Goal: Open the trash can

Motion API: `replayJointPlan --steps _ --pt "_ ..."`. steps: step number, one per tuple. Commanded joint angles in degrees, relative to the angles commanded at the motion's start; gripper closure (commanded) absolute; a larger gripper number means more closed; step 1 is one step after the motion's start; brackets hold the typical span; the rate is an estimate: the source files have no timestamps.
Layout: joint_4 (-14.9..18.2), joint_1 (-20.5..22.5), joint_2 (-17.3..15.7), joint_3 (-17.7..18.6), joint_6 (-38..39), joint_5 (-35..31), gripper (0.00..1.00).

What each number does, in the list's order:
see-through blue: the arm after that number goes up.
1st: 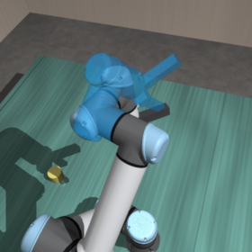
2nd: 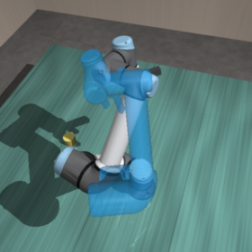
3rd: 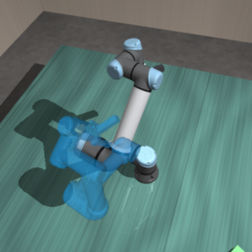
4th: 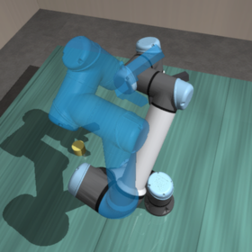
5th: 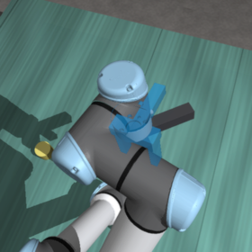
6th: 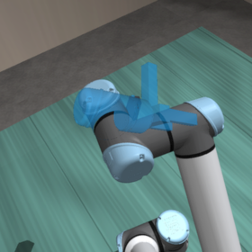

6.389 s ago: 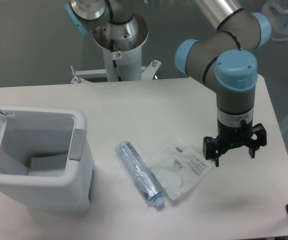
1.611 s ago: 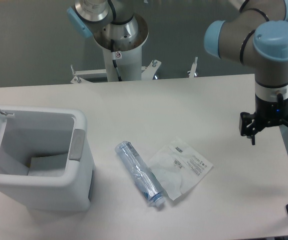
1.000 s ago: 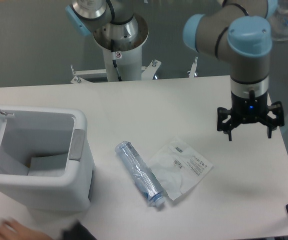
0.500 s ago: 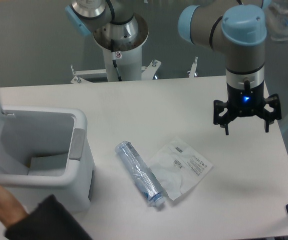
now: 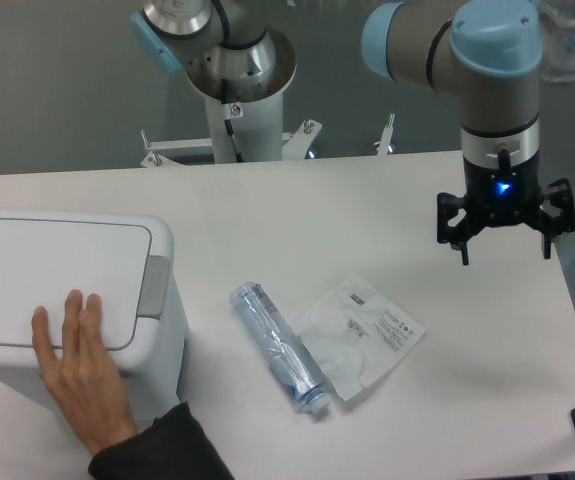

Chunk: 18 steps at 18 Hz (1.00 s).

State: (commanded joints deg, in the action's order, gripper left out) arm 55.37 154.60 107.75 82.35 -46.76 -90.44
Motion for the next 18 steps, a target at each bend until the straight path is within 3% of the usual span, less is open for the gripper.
replayJointPlan --steps 14,18 --pt "0.35 -2.64 -0.17 1.14 0.61 -0.53 0.00" --pt "0.00 -5.53 -1.49 -0.08 12.11 0.52 0.00"
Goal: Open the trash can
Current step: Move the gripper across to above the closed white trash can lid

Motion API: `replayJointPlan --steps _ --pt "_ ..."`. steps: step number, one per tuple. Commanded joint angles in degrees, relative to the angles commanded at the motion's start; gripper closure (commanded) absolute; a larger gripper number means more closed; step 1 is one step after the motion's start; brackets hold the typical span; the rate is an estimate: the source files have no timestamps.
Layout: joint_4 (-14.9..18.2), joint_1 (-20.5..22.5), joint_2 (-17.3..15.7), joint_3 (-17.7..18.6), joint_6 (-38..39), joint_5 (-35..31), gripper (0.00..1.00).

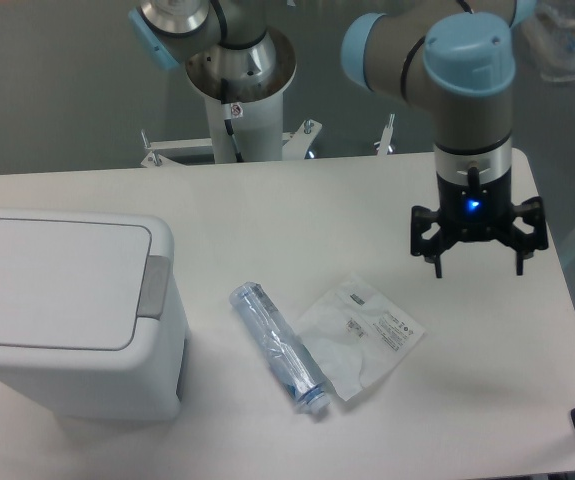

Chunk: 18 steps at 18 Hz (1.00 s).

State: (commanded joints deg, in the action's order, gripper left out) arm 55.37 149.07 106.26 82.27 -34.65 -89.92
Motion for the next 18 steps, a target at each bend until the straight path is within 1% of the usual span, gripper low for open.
replayJointPlan --steps 1,3,4,6,7,9,11,13,15,17,18 --pt "0.00 -1.40 0.00 -0.61 0.63 0.88 0.00" --pt "0.17 -2.38 -0.09 -0.71 2.46 1.85 0.00" --pt "0.09 -2.64 -0.44 -0.97 5.70 2.11 0.00" --pt "0.09 -4.22 -0.62 -3.16 14.74 4.82 0.00" --pt "0.09 -4.49 -0.70 -3.78 18.00 6.23 0.00" --pt "0.17 -5.62 -1.66 -3.78 21.80 8.43 0.00" --pt "0.35 -7.29 -2.11 -3.70 25.92 9.67 0.00" --pt "0.53 -10.01 -3.25 -3.00 28.92 9.67 0.00" --pt "0.53 -11.86 -3.69 -2.12 29.89 9.67 0.00" --pt "0.61 -14.67 -4.39 -0.72 31.04 9.67 0.00" --pt "0.61 -15.38 -4.92 0.25 31.13 9.67 0.00"
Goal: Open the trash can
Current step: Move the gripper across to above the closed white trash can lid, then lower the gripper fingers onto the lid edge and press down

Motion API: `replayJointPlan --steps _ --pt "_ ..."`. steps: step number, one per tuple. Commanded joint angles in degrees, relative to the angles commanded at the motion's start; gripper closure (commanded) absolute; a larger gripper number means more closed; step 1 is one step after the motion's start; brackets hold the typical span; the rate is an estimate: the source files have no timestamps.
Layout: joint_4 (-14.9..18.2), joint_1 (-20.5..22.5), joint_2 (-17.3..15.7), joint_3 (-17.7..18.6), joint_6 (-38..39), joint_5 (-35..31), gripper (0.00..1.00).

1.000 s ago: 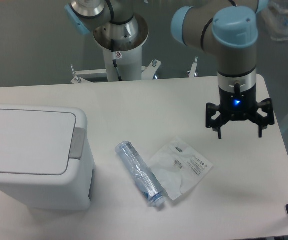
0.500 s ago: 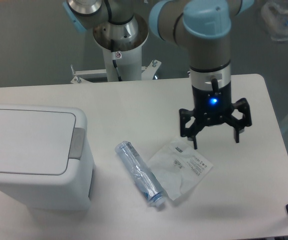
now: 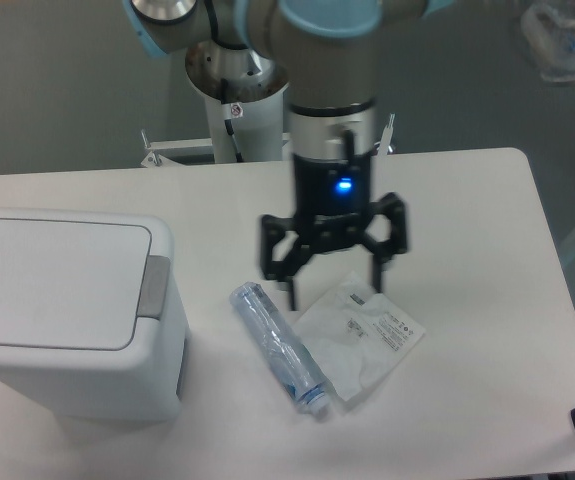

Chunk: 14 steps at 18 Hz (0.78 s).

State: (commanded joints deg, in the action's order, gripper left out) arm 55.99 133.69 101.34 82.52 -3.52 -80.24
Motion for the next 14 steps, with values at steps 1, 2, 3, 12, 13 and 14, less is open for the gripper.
replayJointPlan --steps 1,2,3,12,13,14 --pt "0.00 -0.44 -0.53 0.79 0.00 0.09 0.00" --pt "0.09 -1.06 -1.40 1.76 0.09 0.00 0.00" --pt "0.00 -1.41 -2.11 2.46 0.09 0.09 0.00" --pt "0.09 -3.79 -2.55 4.93 0.18 0.09 0.00" --pt "0.09 -3.79 -2.55 4.93 0.18 0.09 0.00" --pt "0.09 -3.79 -2.47 5.02 0.18 0.09 0.00"
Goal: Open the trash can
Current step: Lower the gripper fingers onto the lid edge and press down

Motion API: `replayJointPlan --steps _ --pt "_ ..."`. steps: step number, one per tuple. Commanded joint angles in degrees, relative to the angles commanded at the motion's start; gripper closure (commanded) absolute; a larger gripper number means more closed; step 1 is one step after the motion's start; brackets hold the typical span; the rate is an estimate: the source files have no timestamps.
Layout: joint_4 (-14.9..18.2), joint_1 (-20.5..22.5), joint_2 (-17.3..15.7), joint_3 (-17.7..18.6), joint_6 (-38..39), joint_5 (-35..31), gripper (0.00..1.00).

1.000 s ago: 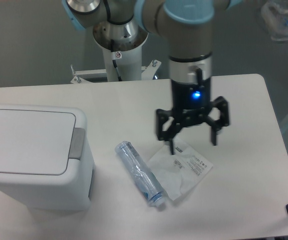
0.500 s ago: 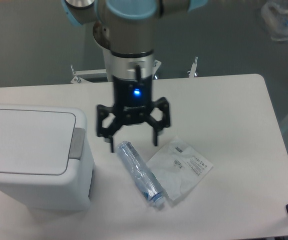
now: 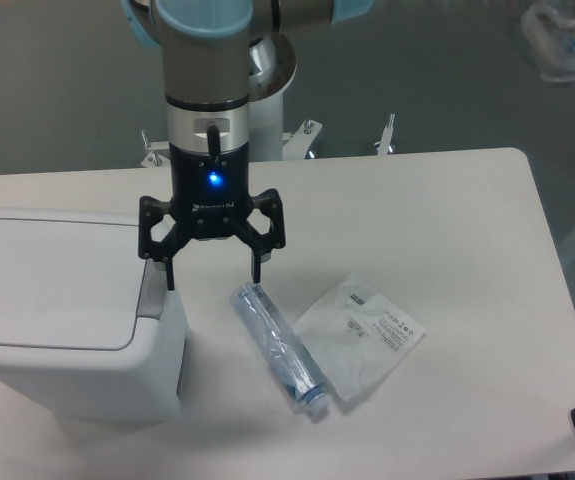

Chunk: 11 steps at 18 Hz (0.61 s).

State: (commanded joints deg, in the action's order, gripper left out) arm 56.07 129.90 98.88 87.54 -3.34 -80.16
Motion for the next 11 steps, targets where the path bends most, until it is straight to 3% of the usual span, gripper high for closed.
replayJointPlan --steps 11 --pt "0.00 0.00 0.18 0.53 -0.09 -0.09 0.00"
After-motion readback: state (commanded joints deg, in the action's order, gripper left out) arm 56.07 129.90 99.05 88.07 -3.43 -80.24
